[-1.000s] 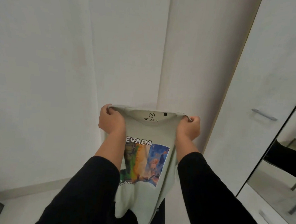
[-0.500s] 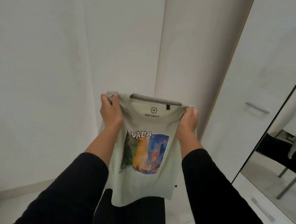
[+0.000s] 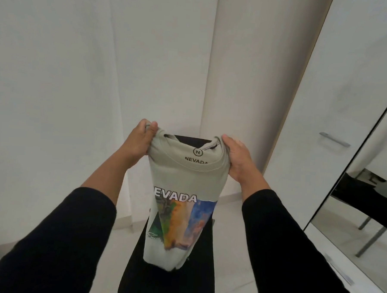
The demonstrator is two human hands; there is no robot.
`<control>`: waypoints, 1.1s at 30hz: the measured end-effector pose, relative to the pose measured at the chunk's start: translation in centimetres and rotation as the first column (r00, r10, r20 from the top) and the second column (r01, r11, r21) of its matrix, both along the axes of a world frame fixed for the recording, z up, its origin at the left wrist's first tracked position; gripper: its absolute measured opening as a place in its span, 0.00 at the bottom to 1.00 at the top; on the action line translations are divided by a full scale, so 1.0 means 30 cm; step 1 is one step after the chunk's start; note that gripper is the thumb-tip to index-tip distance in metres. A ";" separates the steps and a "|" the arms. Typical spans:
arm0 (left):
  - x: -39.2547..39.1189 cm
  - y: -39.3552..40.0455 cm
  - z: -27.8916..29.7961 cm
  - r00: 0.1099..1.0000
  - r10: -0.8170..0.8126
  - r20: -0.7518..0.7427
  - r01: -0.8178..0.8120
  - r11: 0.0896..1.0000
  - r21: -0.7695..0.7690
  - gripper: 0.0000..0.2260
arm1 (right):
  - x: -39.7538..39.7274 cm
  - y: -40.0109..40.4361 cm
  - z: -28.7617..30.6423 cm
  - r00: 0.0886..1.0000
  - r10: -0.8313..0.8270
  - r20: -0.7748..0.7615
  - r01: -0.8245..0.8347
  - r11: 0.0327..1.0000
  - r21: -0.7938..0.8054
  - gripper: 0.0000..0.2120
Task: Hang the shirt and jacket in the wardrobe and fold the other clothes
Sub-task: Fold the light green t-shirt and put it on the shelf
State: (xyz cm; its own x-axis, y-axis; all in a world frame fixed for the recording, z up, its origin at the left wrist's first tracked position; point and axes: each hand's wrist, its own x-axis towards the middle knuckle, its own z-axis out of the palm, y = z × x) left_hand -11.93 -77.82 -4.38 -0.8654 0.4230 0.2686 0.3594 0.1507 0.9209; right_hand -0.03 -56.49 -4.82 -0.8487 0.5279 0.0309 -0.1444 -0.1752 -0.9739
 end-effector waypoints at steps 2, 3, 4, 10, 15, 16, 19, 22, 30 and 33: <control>0.015 0.000 -0.003 0.983 -0.115 0.141 0.110 0.993 0.047 0.14 | -0.004 -0.016 0.011 0.999 0.036 0.027 -0.036 0.999 0.013 0.13; 0.021 0.004 -0.006 0.959 -0.182 0.216 0.163 0.981 0.105 0.14 | -0.012 -0.015 0.008 0.998 0.046 0.032 -0.046 0.999 0.008 0.24; 0.027 0.005 -0.009 0.933 -0.236 0.273 0.196 0.966 0.167 0.14 | -0.014 -0.016 0.009 0.998 0.061 0.031 -0.062 0.998 0.017 0.32; -0.039 -0.033 -0.067 0.991 0.098 0.089 -0.097 0.995 -0.012 0.15 | -0.020 0.024 0.010 0.965 -0.239 0.112 0.133 0.805 0.578 0.15; -0.081 -0.068 -0.121 0.979 0.156 -0.135 -0.195 0.910 -0.366 0.09 | -0.019 0.066 -0.048 0.884 -0.411 0.221 0.072 0.587 0.806 0.21; -0.079 -0.063 -0.130 0.963 0.191 -0.188 -0.255 0.869 -0.423 0.06 | -0.018 0.061 -0.062 0.877 -0.407 0.256 0.027 0.573 0.819 0.20; -0.067 -0.046 -0.180 0.908 0.317 -0.274 -0.410 0.810 -0.419 0.10 | -0.017 0.044 -0.110 0.833 -0.410 0.370 -0.101 0.545 0.832 0.18; -0.023 -0.031 -0.257 0.881 0.419 -0.220 -0.471 0.819 -0.327 0.10 | -0.016 0.028 -0.174 0.765 -0.472 0.438 -0.157 0.523 0.838 0.08; 0.111 0.068 -0.410 0.761 0.643 0.088 -0.595 0.746 -0.300 0.07 | 0.040 -0.041 -0.359 0.630 -0.579 0.517 0.119 0.731 0.672 0.13; 0.146 0.095 -0.402 0.743 0.643 0.185 -0.570 0.753 -0.328 0.13 | 0.026 -0.050 -0.387 0.644 -0.553 0.529 0.395 0.832 0.389 0.13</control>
